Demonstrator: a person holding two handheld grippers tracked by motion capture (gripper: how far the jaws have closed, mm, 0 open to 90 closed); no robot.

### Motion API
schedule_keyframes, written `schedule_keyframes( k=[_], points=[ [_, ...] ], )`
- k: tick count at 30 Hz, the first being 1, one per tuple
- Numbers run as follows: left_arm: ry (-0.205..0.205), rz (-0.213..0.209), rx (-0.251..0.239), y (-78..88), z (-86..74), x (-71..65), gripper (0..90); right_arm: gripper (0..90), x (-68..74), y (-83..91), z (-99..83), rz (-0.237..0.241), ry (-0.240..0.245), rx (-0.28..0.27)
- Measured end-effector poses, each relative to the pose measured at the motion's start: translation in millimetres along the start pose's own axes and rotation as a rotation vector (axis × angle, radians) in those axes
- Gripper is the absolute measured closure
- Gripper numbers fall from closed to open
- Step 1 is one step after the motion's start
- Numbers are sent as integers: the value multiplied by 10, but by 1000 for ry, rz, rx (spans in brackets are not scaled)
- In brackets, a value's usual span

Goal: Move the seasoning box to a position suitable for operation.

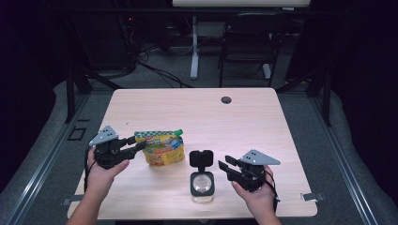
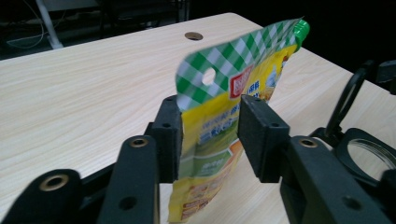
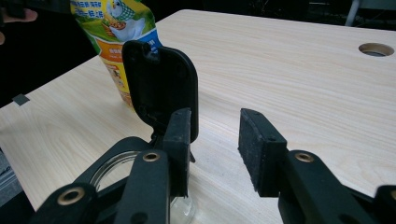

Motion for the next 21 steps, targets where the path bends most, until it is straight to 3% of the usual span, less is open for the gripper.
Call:
schedule_keyframes(
  k=[6, 8, 14, 21],
  points=[
    [-5, -22, 6, -46, 0, -29, 667, 642, 4, -17, -21, 5, -13, -5],
    [4, -47, 22, -107, 2, -24, 635, 642, 5, -19, -32, 6, -17, 1],
    [13, -64, 30, -284, -8, -36, 550, 639, 9, -24, -48, 13, -22, 0],
    [-15, -74, 17, -351, 7, -102, 637, 638, -10, -18, -73, 12, -34, 1]
  ],
)
Point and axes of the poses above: each handheld gripper's, and its own axes: y roughly backward along the jaws, z roughly out of its top, x roughly to its left, the point moved 8 cm from there along -y, roughly forward along the jaws, and after that the axes turned 8 degrees about y, right-handed, at the moved point
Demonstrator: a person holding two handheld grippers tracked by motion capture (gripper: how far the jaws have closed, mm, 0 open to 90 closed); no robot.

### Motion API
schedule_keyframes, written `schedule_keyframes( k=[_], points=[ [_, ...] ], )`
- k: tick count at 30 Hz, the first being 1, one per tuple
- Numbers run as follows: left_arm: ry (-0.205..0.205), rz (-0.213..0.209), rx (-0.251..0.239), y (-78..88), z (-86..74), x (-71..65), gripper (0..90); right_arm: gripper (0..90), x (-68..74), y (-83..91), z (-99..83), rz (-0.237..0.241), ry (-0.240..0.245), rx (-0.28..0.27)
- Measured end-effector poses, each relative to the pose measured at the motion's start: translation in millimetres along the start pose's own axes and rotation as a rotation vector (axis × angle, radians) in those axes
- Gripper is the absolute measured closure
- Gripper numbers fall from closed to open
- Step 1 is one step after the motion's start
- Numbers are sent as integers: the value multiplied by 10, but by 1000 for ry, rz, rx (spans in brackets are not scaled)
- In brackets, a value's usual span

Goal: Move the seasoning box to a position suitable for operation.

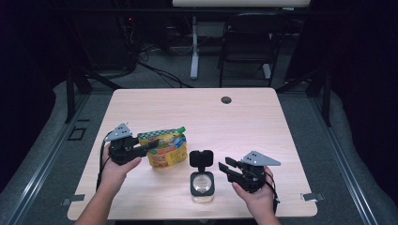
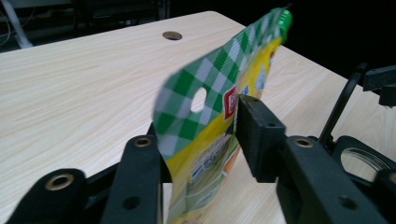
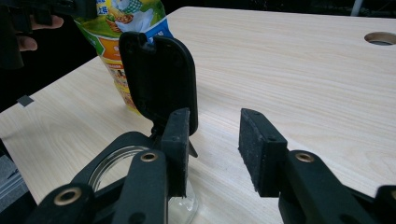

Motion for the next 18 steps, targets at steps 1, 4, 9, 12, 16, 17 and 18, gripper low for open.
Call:
schedule_keyframes(
  k=[1, 4, 9, 12, 16, 17, 18],
  points=[
    [-7, 3, -7, 10, 2, -7, 662, 638, -3, 2, -2, 1, -3, 0],
    [-14, 6, -11, 33, 3, -21, 722, 637, -9, 1, -4, 4, -7, -6],
    [-52, 41, -8, 71, -15, -56, 852, 636, -13, -2, -5, 5, -13, -9],
    [-68, 52, -15, 90, -29, -71, 885, 636, -20, 0, -15, 3, -13, -2],
    [-79, 50, -13, 117, -50, -88, 895, 636, -31, 1, -19, 0, -16, -4],
    [-88, 44, -14, 126, -57, -108, 896, 636, -36, 4, -21, -2, -18, -2],
    [-88, 38, -15, 131, -62, -124, 898, 636, -39, 7, -22, 1, -21, -4]
  ],
)
Point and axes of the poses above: each handheld gripper's, and its own axes: y roughly backward along the jaws, z roughly out of its top, x roughly to its left, the point moved 8 cm from there along -y, roughly forward along the jaws, and after that the axes turned 8 degrees about y, right-handed, at the moved point
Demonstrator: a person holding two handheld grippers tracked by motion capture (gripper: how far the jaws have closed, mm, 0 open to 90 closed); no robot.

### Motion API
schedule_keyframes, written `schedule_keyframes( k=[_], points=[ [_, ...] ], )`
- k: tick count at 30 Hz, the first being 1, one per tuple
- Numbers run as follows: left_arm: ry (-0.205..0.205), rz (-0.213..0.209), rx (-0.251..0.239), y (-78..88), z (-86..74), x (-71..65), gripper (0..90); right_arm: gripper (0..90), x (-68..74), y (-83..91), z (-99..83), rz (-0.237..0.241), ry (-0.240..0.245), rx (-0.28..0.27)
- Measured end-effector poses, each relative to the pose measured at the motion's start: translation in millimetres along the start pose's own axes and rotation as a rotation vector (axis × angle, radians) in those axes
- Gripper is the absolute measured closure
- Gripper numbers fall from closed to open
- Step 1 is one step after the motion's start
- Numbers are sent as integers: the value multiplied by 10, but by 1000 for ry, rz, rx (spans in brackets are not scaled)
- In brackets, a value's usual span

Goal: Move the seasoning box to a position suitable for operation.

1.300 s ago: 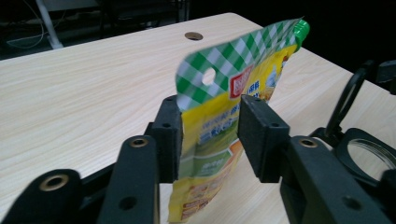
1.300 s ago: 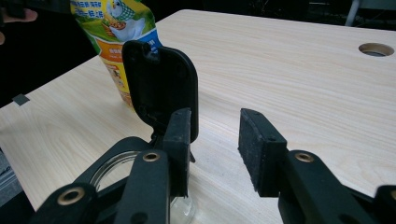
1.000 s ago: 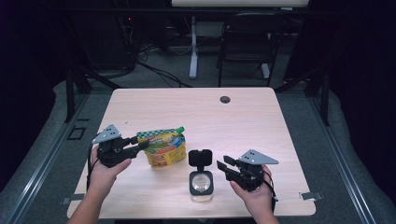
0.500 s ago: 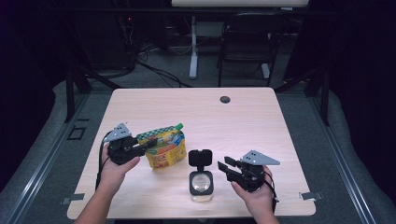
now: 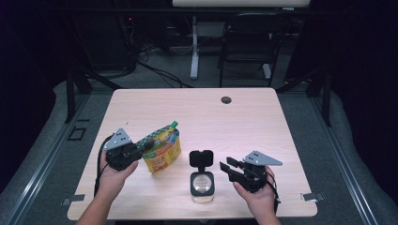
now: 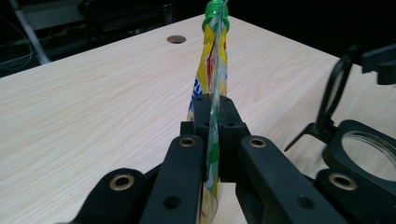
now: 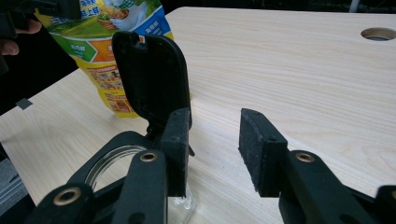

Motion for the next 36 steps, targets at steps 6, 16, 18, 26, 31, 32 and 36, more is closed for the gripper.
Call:
schedule_keyframes(
  k=[6, 16, 18, 26, 31, 32, 36],
  points=[
    [-14, -43, -11, 81, -49, -106, 900, 636, -25, 14, -4, -6, -6, -2],
    [-36, -120, -17, 344, -220, -315, 900, 636, -40, 22, -2, -10, -17, -11],
    [-53, -136, -12, 392, -240, -363, 900, 636, -30, 22, -1, -11, -16, -10],
    [-74, -218, -7, 432, -272, -453, 897, 633, -13, 37, 8, -10, -6, -9],
    [-54, -191, -17, 481, -275, -402, 829, 630, 44, 28, 53, 5, 13, -11],
    [-43, -165, -32, 486, -273, -394, 810, 630, 54, 25, 63, 3, 17, -9],
    [-41, -149, -24, 529, -311, -390, 730, 630, 123, -3, 137, 21, 54, -7]
  ],
)
Point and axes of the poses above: each handheld gripper's, and its own axes: y roughly backward along the jaws, z roughly out of its top, x roughly to its left, the point moved 8 cm from there along -y, roughly forward along the jaws, and after that the axes turned 8 degrees about y, right-handed, at the moved point
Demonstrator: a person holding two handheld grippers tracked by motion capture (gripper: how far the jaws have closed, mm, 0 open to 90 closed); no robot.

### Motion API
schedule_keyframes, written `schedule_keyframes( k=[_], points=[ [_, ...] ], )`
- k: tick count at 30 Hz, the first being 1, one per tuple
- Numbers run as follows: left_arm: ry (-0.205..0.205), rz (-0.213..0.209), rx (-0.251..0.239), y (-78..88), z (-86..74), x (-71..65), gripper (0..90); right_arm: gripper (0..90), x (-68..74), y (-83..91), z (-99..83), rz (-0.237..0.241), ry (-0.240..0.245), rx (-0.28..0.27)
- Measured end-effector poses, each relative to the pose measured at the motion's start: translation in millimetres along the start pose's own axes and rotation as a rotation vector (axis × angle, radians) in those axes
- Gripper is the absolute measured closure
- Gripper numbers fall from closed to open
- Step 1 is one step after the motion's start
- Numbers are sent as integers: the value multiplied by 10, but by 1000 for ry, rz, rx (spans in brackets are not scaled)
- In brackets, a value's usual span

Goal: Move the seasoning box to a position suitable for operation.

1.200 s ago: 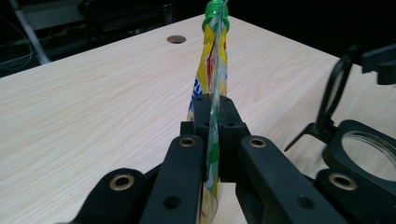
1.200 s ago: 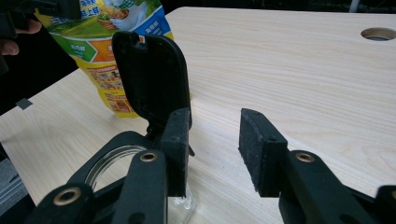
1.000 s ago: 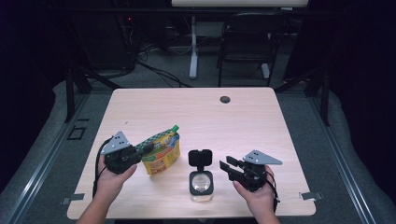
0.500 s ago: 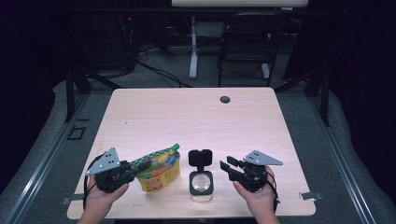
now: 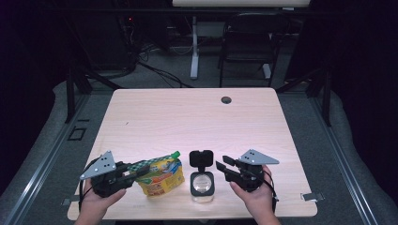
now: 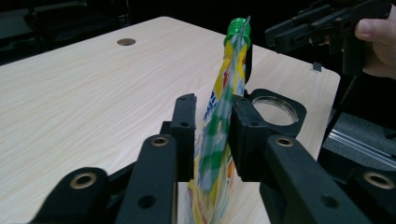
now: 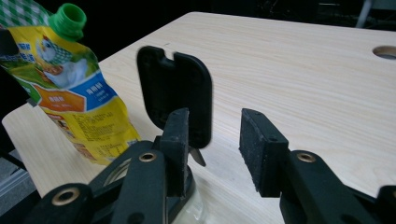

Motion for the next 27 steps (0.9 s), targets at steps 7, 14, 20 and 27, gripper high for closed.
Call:
schedule_keyframes(
  k=[7, 14, 20, 27],
  points=[
    [9, 24, 39, 106, -142, -5, 694, 631, 173, -91, 149, 44, 53, -12],
    [24, 49, 45, 198, -274, 39, 688, 642, 405, -257, 231, 108, 81, -9],
    [30, 53, 50, 233, -308, 23, 720, 663, 587, -372, 304, 154, 112, -11],
    [35, 60, 64, 292, -382, 9, 784, 700, 718, -564, 291, 199, 133, 25]
  ],
)
Point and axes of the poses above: each handheld gripper's, and its own axes: y roughly backward along the jaws, z roughly out of its top, x roughly to its left, the point moved 8 cm from there along -y, roughly forward along the jaws, and after that the axes turned 8 degrees about y, right-handed, at the moved point
